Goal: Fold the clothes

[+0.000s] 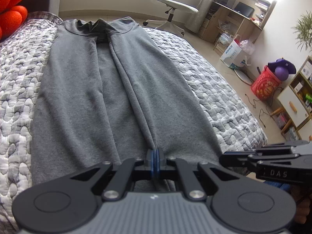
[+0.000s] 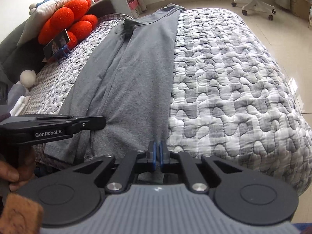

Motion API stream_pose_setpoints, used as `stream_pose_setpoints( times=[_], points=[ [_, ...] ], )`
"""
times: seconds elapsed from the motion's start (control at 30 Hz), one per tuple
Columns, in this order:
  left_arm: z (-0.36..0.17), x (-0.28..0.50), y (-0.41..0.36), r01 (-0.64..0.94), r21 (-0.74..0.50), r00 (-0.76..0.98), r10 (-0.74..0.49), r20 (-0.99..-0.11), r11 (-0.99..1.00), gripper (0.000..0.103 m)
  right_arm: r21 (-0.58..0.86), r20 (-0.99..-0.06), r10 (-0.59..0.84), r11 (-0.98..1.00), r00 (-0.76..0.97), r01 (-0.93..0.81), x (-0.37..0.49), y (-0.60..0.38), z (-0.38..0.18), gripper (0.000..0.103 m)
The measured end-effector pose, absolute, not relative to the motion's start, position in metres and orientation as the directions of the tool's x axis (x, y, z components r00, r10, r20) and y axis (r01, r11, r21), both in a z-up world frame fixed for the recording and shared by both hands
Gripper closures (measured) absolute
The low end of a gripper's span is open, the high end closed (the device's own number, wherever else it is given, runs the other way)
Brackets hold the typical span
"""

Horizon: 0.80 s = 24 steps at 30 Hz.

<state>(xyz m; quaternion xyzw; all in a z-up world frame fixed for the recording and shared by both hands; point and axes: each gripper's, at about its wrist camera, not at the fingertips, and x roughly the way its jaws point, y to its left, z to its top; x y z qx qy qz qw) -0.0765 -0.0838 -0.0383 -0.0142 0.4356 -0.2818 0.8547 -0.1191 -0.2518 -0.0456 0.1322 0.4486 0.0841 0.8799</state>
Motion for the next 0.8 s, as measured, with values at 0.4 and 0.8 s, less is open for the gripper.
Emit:
stream_pose_setpoints(
  times=[0.4, 0.8],
  points=[
    [-0.005, -0.042, -0.049, 0.413, -0.225, 0.576, -0.445, -0.685, 0.882, 0.090, 0.258, -0.700, 0.254, 0.961, 0.667, -0.094, -0.056, -0.274, -0.007, 0.088],
    [-0.031, 0.044, -0.037, 0.295, -0.225, 0.561, -0.359, -0.745, 0.928, 0.088, 0.207, -0.694, 0.302, 0.953, 0.653, -0.221, 0.038, -0.266, -0.026, 0.088]
  ],
)
